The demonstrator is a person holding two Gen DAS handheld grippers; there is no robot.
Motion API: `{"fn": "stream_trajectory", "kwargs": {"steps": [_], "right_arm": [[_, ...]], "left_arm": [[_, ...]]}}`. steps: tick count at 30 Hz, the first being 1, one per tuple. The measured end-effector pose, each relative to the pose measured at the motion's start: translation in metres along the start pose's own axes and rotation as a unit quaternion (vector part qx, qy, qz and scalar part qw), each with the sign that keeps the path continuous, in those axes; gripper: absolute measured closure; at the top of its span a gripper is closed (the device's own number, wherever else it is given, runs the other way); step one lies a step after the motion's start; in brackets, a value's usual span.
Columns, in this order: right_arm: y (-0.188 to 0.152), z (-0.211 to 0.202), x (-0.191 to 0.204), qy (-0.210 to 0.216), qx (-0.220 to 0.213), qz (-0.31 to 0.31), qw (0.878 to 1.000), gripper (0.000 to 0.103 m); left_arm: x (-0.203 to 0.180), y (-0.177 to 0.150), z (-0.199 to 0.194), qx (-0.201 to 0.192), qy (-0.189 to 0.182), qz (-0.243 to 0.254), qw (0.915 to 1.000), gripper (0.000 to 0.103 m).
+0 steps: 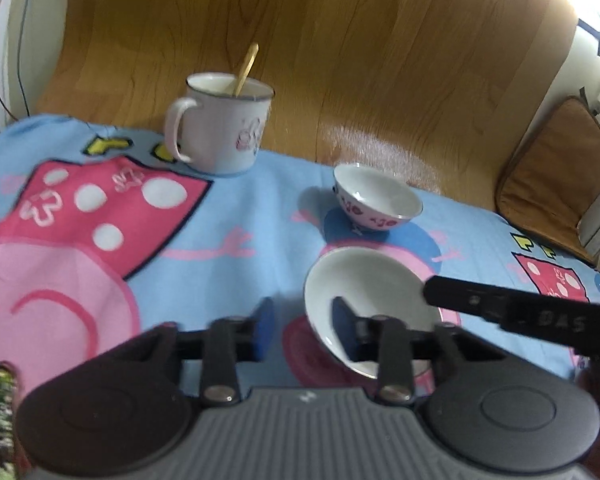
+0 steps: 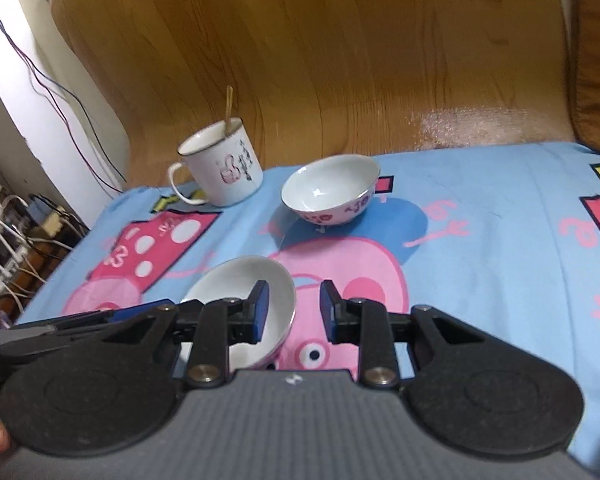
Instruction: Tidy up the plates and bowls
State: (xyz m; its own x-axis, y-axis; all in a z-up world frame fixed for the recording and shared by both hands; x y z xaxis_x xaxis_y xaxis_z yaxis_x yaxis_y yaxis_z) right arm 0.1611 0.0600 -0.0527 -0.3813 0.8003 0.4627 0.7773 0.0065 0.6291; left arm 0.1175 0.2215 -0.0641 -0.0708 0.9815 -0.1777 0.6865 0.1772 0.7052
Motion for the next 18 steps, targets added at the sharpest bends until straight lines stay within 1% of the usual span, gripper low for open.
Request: {"fn": "stream_trajectory", "kwargs": {"steps": [1, 3, 5, 7, 12, 18], "right_arm": [[-0.002, 0.004, 0.0, 0.0, 0.007, 0.001, 1.0, 0.076], [-0.008, 0.009, 0.001, 0.008, 0.024, 0.003, 1.0, 0.095], [-0.012, 0.003, 0.004, 0.009, 0.023, 0.001, 1.0, 0.096], [-0.015, -0.011, 0.005, 0.015, 0.013, 0.0, 1.0, 0.096], [-0.029, -0.051, 0.0, 0.015, -0.018, -0.012, 1.0, 0.096], [-0.057, -0.096, -0.03, -0.011, -0.041, -0.013, 0.999, 0.095]], "left_arm": [[-0.001, -0.002, 0.004, 0.005, -0.005, -0.002, 1.0, 0.091], [-0.001, -0.006, 0.006, 0.007, -0.014, -0.011, 0.9998, 0.094], [-0.004, -0.007, 0.001, 0.006, -0.015, -0.016, 0.9998, 0.094], [-0.009, -0.01, -0.008, 0.002, -0.024, -0.021, 0.9995, 0.095], [-0.042, -0.02, -0.034, -0.009, -0.044, 0.001, 0.999, 0.095], [-0.091, -0.044, -0.039, 0.017, -0.081, 0.025, 0.9963, 0.095]]}}
Point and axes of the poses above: each gripper's, at about its wrist camera, not at the fingertips, and z roughly the way its jaws point, x to its left, y to its top, the point moved 9 cm from there along z, roughly the way its jaws point, and after that the axes turned 8 degrees about z, right-handed, at the moved point
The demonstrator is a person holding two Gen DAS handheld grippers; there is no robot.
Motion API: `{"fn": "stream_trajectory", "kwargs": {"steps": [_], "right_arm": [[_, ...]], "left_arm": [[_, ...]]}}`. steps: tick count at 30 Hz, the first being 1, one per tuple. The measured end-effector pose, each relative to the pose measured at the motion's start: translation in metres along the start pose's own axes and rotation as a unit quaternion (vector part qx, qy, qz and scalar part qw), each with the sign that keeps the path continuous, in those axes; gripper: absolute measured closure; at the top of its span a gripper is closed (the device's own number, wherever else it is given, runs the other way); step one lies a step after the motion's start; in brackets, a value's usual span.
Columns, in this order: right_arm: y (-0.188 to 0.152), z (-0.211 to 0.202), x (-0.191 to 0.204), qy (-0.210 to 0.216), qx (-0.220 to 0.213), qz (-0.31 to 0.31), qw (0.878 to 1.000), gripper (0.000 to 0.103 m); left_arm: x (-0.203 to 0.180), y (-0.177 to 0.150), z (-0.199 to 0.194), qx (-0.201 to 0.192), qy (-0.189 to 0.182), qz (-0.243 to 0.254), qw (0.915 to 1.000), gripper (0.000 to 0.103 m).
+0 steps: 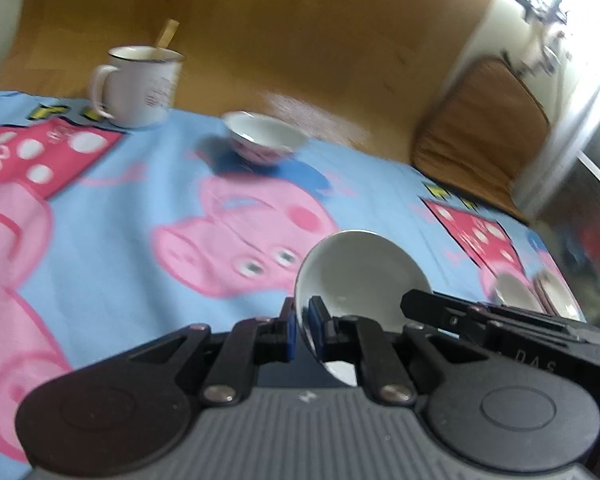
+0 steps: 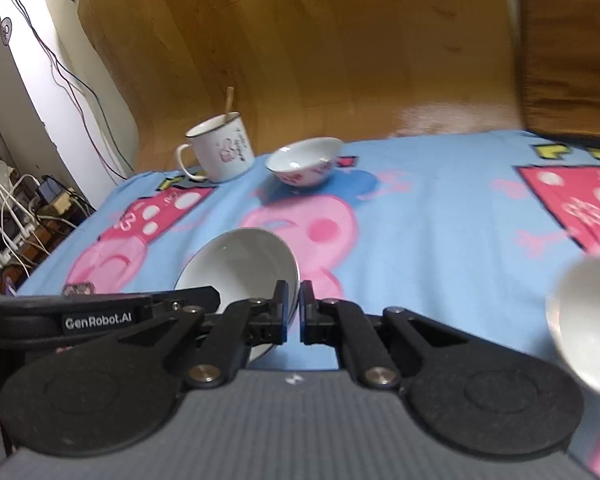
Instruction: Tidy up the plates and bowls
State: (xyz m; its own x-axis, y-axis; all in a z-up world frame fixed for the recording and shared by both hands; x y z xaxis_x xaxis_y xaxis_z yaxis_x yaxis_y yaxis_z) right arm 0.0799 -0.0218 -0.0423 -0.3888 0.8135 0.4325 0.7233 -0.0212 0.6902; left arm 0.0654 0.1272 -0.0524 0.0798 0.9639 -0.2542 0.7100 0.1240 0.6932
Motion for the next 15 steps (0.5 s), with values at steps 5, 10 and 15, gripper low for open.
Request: {"fn": "stream_trajectory", "kwargs": {"steps": [5, 10, 15], "right_arm": [[0.003, -0.039, -0.035, -0.031, -0.049, 0.019, 0.998, 0.095], [0.017, -0.073, -0.073, -0.078, -0.113, 0.031, 0.99, 0.095], [0.02, -0.09, -0.113, -0.118, -0.142, 0.05, 0.981, 0.094]], "left_arm": [[-0.053, 0.007, 0.01, 0.005, -0.035, 0.039, 0.9986, 0.095], [-0.115, 0.026, 0.029, 0.001, -0.061, 0.094, 0.9937, 0.094], [-0.159, 0.031, 0.06, 0.019, -0.084, 0.11, 0.9902, 0.092]]}}
Point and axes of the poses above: each gripper's, at about its wrist camera, not at the fingertips, and z roughly the way its jaws point, x to its left, y to its top, the point moved 9 cm from there along z, roughly the way its jaws point, and after that the axes turned 8 degrees about z, right-handed, at the moved point
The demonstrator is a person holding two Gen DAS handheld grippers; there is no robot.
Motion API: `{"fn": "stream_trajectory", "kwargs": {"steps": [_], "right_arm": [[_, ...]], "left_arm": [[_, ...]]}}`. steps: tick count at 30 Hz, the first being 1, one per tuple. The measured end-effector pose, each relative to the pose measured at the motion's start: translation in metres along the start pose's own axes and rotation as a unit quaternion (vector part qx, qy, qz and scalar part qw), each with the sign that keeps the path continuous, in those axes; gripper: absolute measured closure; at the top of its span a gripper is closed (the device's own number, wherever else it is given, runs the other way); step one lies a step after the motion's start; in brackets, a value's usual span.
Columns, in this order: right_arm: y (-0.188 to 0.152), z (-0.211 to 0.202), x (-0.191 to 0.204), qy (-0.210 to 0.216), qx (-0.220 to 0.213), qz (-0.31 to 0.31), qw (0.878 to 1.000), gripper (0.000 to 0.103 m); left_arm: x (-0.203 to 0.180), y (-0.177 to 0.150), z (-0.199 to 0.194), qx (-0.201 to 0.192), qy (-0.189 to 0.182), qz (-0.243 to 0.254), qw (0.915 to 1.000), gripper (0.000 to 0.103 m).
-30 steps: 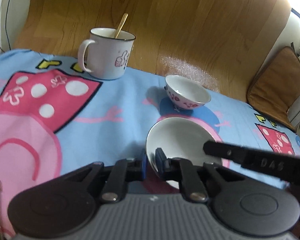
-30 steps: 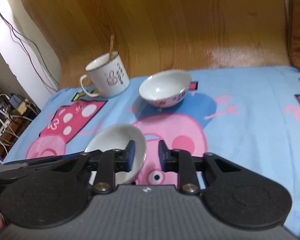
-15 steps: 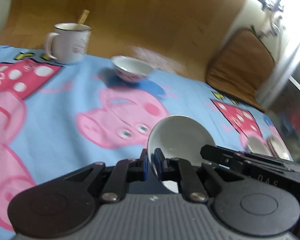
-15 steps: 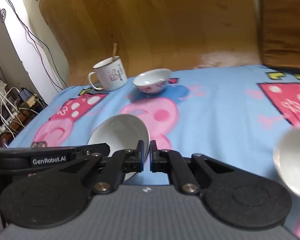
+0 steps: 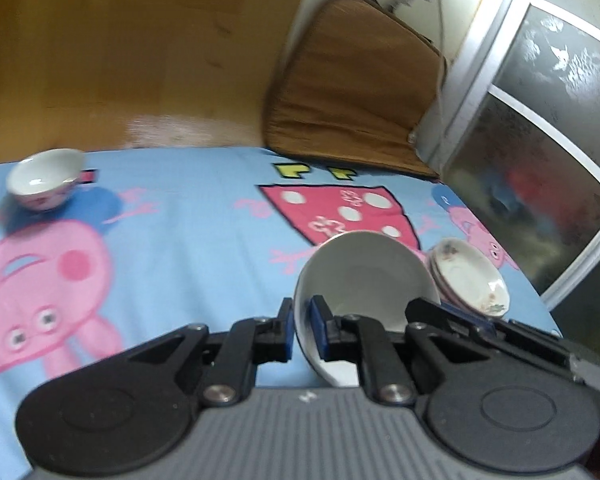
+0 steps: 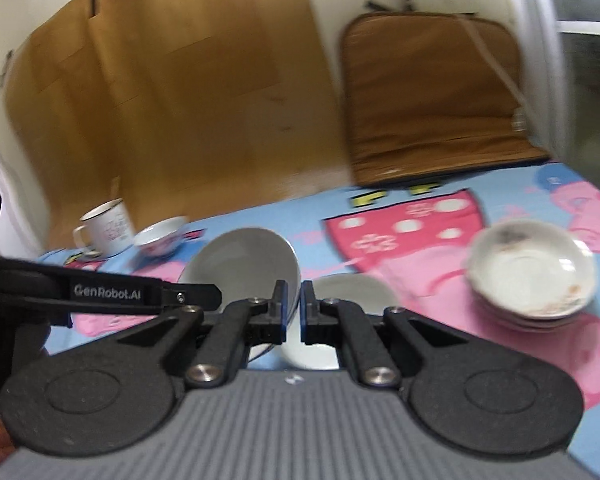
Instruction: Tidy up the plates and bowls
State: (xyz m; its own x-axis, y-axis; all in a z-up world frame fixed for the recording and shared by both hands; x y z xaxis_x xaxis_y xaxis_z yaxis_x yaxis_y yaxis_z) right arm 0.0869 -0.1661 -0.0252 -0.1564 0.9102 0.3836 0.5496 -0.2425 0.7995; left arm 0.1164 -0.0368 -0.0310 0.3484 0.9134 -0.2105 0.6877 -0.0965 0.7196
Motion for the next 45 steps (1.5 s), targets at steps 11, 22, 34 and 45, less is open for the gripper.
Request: {"fn": "stream_trajectory", "kwargs": {"steps": [11, 22, 34, 45], "right_arm": [[-0.004, 0.008, -0.031, -0.016, -0.004, 0.023, 1.0, 0.089], [0.014, -0.013, -0.027, -0.007, -0.068, 0.03, 0.997, 0.076], [-0.022, 0.05, 0.082, 0.135, 0.123, 0.023, 0.983, 0.077], [0.014, 0.179, 0.148, 0.091, 0.159, 0.127, 0.975, 0.076]], "left_arm": [[-0.02, 0.003, 0.031, 0.022, 0.029, 0.031, 0.9988, 0.089], [0.008, 0.007, 0.001, -0.016, 0.064, 0.024, 0.9975, 0.082], [0.161, -0.024, -0.056, -0.059, 0.209, -0.078, 0.9731, 0.082], [0.261, -0.061, -0.087, -0.11, 0.241, -0.211, 0.9408, 0.082]]}}
Point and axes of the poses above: each gripper's, at about its wrist camera, not at the fingertips, and z roughly the way its jaws point, x to its left, y to its top, the point moved 9 cm from there along z, roughly the way its jaws point, and after that the axes turned 8 degrees about z, right-handed, at the moved point
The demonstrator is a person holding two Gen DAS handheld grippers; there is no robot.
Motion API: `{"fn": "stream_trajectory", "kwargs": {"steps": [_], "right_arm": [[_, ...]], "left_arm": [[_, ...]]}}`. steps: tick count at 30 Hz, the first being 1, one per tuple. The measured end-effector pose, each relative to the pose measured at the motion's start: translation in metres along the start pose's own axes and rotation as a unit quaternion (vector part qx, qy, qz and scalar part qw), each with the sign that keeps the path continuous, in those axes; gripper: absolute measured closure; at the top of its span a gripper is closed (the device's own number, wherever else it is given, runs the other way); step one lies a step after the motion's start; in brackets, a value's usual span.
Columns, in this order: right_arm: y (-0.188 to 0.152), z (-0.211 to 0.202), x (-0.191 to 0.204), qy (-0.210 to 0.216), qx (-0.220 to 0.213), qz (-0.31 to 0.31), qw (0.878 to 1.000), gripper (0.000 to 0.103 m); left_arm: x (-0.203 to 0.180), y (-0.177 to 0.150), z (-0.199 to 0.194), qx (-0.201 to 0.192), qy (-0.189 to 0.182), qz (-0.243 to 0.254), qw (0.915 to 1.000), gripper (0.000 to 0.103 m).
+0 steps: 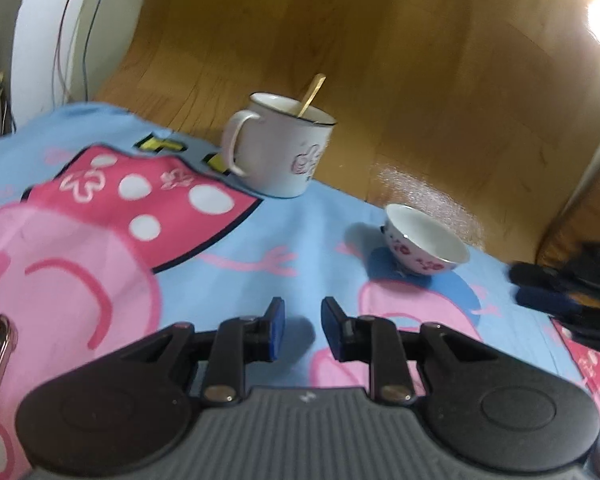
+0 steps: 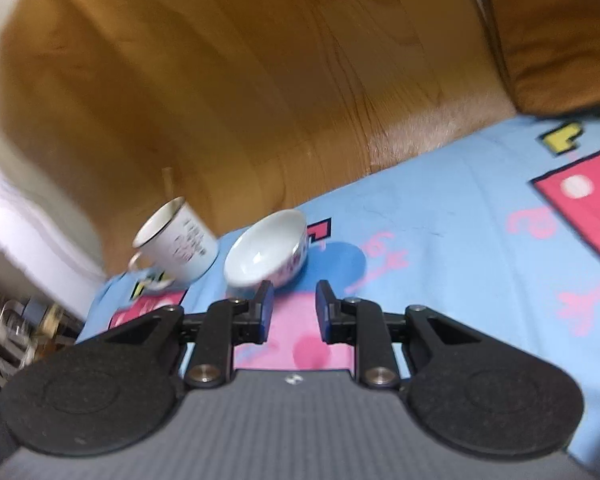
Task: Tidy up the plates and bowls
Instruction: 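Move the right tool to the pink-patterned bowl by the mug and grip its rim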
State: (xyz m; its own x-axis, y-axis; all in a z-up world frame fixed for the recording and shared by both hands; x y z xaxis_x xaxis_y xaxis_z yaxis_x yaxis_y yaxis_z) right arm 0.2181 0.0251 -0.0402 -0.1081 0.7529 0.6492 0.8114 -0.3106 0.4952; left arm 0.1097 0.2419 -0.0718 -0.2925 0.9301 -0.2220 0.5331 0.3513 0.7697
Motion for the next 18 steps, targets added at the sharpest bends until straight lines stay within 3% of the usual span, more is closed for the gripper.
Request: {"fn": "stream_trajectory", "kwargs": {"steps": [7, 8, 9, 14, 18], "right_arm": [[0.011, 0.067, -0.006, -0.055, 0.039, 0.046, 0.997, 0.076], [0.01, 0.072, -0.006, -0.058, 0.047, 0.046, 0.996, 0.08], [0.009, 0.075, -0.005, -0.058, 0.055, 0.045, 0.996, 0.089], [-0.002, 0.055, 0.003, -0.044, 0.069, 0.025, 0.996, 0.093], [-0.029, 0.021, 0.002, -0.013, 0.11, 0.01, 0.994, 0.093]], "left_arm": [[0.004, 0.006, -0.015, -0.019, -0.023, -0.023, 0.9993, 0.081], [0.005, 0.005, -0.015, -0.019, -0.025, -0.024, 0.9992, 0.08], [0.005, 0.006, -0.015, -0.019, -0.027, -0.026, 0.9991, 0.08], [0.01, 0.006, -0.017, -0.02, -0.027, -0.037, 0.9987, 0.08], [-0.001, 0.002, -0.018, -0.01, -0.064, -0.031, 0.9974, 0.076]]}}
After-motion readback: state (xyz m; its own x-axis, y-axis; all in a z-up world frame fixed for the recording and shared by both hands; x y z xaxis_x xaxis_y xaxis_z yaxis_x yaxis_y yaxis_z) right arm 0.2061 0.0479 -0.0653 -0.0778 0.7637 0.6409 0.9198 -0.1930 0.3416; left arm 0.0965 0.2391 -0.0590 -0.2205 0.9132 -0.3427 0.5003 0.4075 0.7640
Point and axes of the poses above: each gripper's, at about its wrist camera, not at the fingertips, and z roughly the way its jaws point, x to its left, y to its top, the point moved 9 cm from there along z, roughly the way its jaws point, and after that the axes turned 8 degrees about z, right-handed, at the moved point
